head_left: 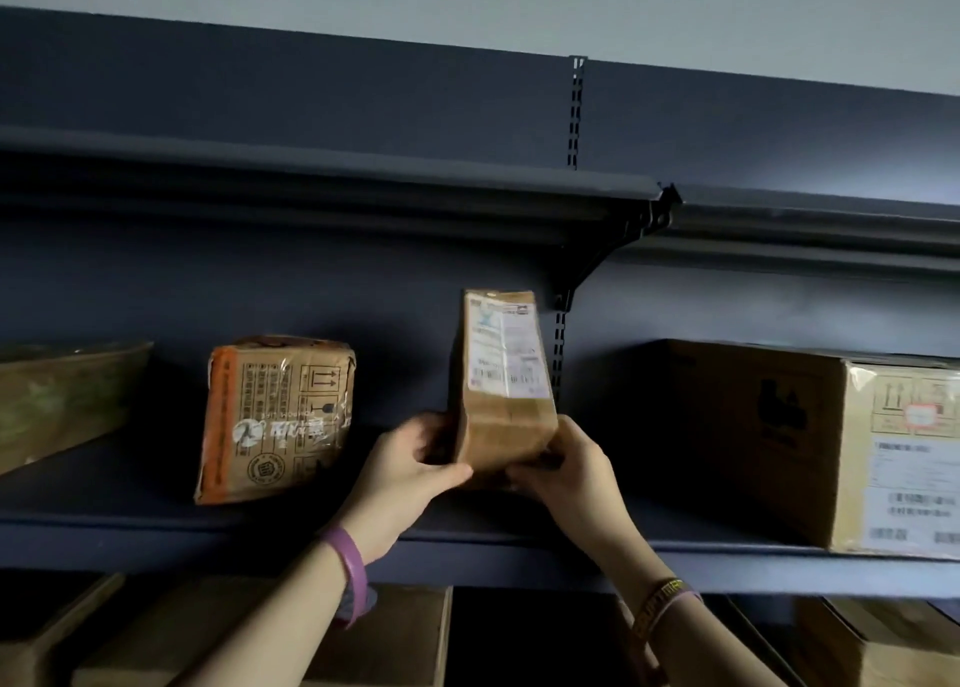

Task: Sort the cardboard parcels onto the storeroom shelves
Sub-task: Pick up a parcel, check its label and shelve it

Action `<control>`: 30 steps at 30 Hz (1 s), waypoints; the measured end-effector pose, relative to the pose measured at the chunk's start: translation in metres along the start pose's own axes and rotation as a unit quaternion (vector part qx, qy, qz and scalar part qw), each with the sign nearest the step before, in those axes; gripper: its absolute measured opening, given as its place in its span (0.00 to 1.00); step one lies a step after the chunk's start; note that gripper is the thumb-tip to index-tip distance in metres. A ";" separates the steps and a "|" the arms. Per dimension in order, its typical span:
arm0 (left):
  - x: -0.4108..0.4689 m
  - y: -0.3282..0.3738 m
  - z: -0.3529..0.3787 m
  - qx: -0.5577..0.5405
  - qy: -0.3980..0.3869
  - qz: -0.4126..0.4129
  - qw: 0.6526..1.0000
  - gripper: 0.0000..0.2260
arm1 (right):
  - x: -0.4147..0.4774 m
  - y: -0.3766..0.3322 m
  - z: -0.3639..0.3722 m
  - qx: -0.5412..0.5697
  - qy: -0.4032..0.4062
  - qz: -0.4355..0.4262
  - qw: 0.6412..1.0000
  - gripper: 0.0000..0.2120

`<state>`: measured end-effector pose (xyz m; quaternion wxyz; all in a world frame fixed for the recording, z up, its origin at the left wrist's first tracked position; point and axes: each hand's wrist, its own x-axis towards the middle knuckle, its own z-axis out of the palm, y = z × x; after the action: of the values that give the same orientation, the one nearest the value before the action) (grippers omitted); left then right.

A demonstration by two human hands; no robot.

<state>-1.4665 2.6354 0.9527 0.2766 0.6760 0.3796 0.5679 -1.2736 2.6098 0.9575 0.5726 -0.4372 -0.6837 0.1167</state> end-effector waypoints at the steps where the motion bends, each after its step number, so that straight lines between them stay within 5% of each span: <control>1: -0.001 0.001 0.001 0.012 0.010 0.014 1.000 0.20 | -0.002 -0.001 0.000 -0.013 0.019 -0.002 1.000 0.18; 11: -0.011 0.006 0.003 0.047 0.042 0.077 0.995 0.23 | -0.011 -0.011 0.004 -0.009 0.018 -0.041 0.999 0.21; 19: -0.010 0.013 0.001 -0.035 -0.007 0.058 0.998 0.12 | -0.007 -0.005 -0.001 0.002 0.023 -0.055 0.998 0.18; 22: -0.008 0.012 0.003 0.036 -0.013 0.052 0.998 0.08 | -0.003 0.001 0.003 -0.057 -0.011 -0.041 0.997 0.11; 25: -0.004 0.008 0.006 0.100 -0.016 0.020 0.995 0.16 | 0.001 0.005 0.007 -0.104 -0.023 -0.035 0.994 0.04; 30: -0.009 0.014 0.014 0.121 0.061 0.020 0.991 0.24 | -0.003 0.000 0.007 -0.036 0.060 -0.035 0.997 0.21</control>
<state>-1.4501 2.6215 0.9561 0.1575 0.6758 0.4483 0.5635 -1.2801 2.6102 0.9531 0.5998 -0.4394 -0.6672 0.0452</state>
